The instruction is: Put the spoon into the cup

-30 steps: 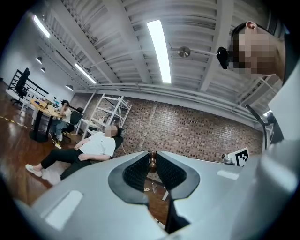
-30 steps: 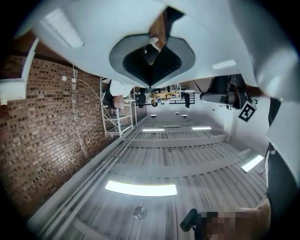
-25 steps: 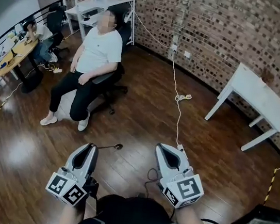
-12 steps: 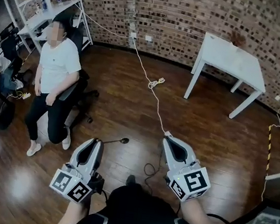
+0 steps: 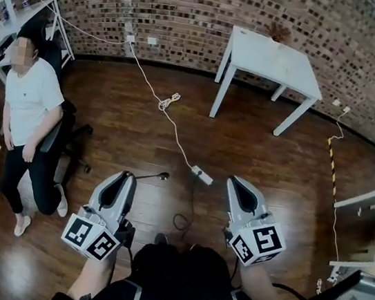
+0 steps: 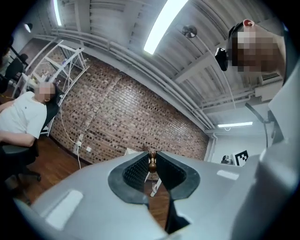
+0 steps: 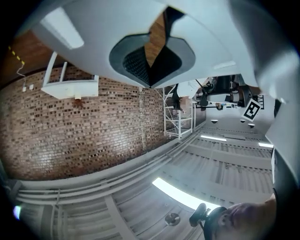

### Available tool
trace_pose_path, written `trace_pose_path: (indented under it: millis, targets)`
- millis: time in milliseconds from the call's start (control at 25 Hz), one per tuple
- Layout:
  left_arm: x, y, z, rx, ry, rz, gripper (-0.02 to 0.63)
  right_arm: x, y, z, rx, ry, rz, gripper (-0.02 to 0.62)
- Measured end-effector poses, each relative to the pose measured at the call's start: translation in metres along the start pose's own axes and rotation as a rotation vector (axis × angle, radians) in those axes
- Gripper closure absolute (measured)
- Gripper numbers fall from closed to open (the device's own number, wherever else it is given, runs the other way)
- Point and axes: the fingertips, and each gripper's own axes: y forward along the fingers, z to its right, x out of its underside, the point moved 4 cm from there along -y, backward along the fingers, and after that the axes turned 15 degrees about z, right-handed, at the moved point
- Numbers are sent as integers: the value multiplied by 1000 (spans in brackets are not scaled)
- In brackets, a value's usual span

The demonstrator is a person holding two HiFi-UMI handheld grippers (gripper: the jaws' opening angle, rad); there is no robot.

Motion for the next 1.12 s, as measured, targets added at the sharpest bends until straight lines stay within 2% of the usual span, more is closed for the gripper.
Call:
trace_pose_path:
  millis: [280, 520, 680, 840, 1000, 1120]
  targets:
    - [29, 56, 18, 106, -49, -41, 563, -5, -8, 47, 109, -16, 6, 589]
    - [56, 111, 52, 150, -40, -59, 563, -4, -19, 108, 143, 15, 21, 589]
    - [87, 151, 84, 166, -35, -54, 563, -3, -33, 167, 160, 6, 58, 589]
    - [118, 198, 135, 197, -10, -53, 563, -13, -53, 235, 154, 6, 84, 589]
    - [138, 249, 176, 213, 2, -61, 563, -21, -65, 294, 134, 8, 70, 589]
    - [156, 279, 197, 217, -1, -74, 563, -22, -73, 334, 150, 14, 63, 589]
